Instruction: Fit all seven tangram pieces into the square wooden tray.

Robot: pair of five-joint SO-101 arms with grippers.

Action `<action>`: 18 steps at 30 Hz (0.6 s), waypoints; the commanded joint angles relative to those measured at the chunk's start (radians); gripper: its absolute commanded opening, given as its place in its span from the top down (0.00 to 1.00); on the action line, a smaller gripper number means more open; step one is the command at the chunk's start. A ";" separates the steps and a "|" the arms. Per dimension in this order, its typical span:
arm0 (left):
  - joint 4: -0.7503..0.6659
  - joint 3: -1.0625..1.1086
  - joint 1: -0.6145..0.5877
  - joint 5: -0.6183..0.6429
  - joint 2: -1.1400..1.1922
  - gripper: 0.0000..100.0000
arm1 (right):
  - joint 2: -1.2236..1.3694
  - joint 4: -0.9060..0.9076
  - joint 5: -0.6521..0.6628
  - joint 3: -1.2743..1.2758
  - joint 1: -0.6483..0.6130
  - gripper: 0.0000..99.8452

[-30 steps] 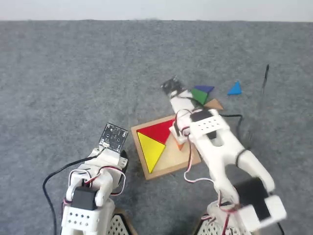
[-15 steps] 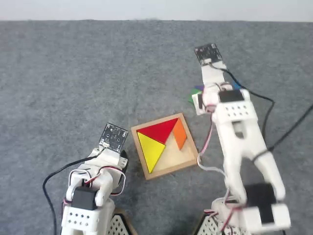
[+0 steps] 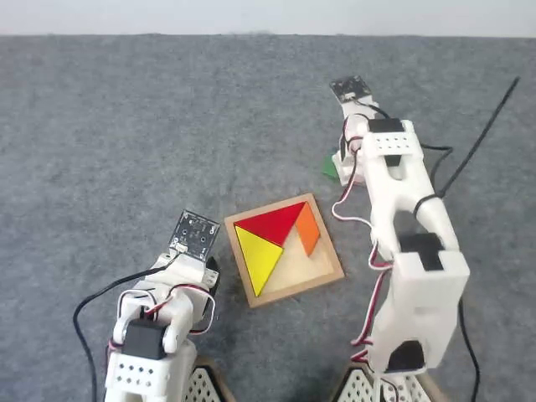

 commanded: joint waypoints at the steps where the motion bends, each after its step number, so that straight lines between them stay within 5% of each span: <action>1: 0.005 -0.007 0.002 0.006 -0.002 0.91 | 0.022 0.010 -0.229 -0.084 0.038 0.71; 10: 0.005 -0.007 0.002 0.006 -0.002 0.91 | 0.051 0.007 -0.899 -0.103 0.042 0.71; 18: 0.005 -0.007 0.002 0.006 -0.002 0.91 | 0.054 -0.035 -1.042 -0.101 0.047 0.71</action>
